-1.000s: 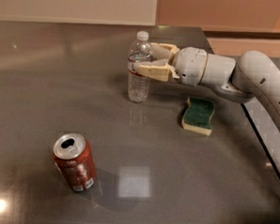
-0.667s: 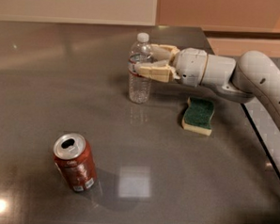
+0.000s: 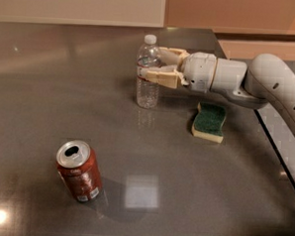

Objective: Place water bottle upright

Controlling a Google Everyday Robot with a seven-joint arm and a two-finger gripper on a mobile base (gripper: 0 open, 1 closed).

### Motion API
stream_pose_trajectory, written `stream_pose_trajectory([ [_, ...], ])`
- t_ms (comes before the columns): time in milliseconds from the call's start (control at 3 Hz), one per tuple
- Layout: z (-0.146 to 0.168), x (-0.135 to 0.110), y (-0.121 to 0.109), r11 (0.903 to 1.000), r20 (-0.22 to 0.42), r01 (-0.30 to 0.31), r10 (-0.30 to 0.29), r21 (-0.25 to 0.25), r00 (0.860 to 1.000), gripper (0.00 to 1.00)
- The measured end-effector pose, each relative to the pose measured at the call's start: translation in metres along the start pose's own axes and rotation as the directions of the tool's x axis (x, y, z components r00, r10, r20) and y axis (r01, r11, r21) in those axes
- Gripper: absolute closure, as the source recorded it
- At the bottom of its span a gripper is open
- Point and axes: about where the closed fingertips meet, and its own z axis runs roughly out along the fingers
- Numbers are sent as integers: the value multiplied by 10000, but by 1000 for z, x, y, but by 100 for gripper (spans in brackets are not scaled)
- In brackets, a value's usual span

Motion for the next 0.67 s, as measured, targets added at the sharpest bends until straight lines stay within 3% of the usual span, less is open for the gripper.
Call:
stream_pose_trajectory([
  [333, 2, -1, 1, 10000, 14, 6, -6, -47, 10000, 0],
  [667, 3, -1, 1, 10000, 14, 6, -6, -48, 10000, 0],
])
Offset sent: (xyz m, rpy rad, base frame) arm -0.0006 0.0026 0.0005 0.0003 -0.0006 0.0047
